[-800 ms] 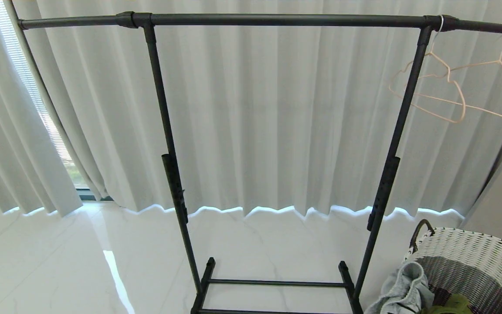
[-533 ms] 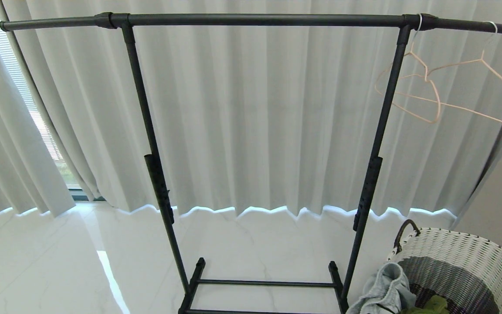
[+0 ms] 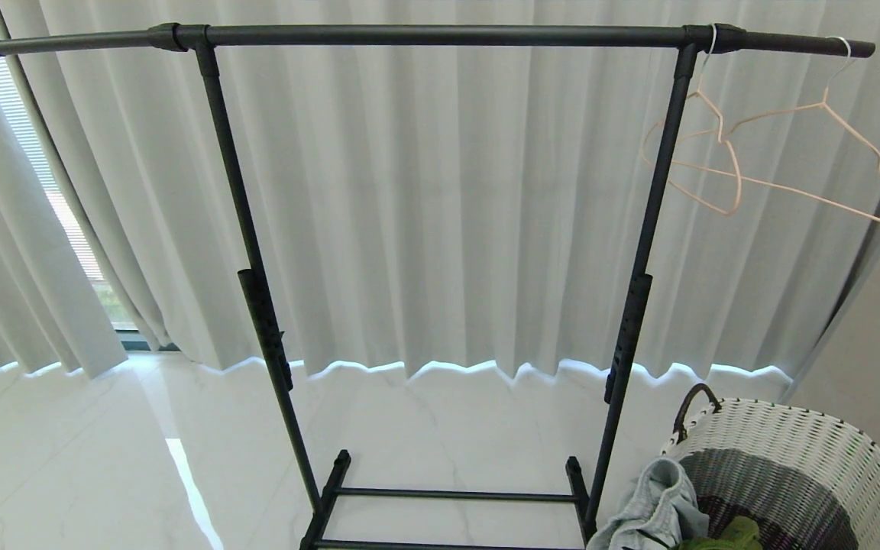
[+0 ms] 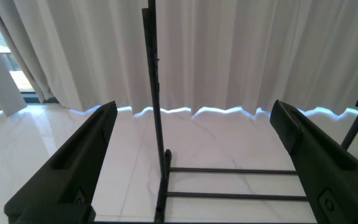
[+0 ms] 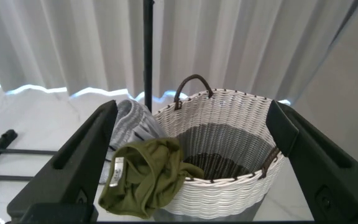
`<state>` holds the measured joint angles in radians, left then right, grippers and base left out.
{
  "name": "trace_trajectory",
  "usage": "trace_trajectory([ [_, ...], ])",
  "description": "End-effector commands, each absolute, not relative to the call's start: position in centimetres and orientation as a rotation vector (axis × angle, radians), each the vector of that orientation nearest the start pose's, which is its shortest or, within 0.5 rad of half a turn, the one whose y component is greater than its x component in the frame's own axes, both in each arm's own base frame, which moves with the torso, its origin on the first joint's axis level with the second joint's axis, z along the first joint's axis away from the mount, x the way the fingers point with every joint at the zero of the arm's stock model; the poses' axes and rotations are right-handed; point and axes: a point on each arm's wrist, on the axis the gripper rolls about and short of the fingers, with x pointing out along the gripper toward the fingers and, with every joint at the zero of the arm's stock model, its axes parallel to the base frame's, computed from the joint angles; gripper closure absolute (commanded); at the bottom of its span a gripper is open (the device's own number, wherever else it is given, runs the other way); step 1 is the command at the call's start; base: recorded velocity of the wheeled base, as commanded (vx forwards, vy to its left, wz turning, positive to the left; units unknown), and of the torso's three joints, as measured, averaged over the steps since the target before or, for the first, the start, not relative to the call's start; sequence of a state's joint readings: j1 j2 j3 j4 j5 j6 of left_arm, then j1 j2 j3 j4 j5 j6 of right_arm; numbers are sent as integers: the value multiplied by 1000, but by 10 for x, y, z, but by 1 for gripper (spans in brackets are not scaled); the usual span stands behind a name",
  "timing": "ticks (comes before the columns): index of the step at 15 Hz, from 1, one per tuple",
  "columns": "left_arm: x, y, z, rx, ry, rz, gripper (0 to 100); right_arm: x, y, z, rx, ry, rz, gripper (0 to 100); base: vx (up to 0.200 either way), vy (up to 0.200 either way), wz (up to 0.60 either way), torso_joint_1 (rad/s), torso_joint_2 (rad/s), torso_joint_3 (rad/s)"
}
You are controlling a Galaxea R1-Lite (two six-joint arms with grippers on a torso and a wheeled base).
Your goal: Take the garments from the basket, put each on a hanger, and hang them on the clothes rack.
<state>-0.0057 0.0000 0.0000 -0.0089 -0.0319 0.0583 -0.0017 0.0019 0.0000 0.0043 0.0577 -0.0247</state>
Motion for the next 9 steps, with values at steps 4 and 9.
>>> trace_trajectory([
  [4, -23, -1, 76, 58, -9, -38, 0, -21, 1, 75, -19, 25, 65, 0, 0, 0, 0, 0, 0, 0],
  [9, -23, -1, 76, 58, -9, -37, 0, -20, 2, 103, -47, 9, 198, 0, 0, 0, 0, 0, 0, 0],
])
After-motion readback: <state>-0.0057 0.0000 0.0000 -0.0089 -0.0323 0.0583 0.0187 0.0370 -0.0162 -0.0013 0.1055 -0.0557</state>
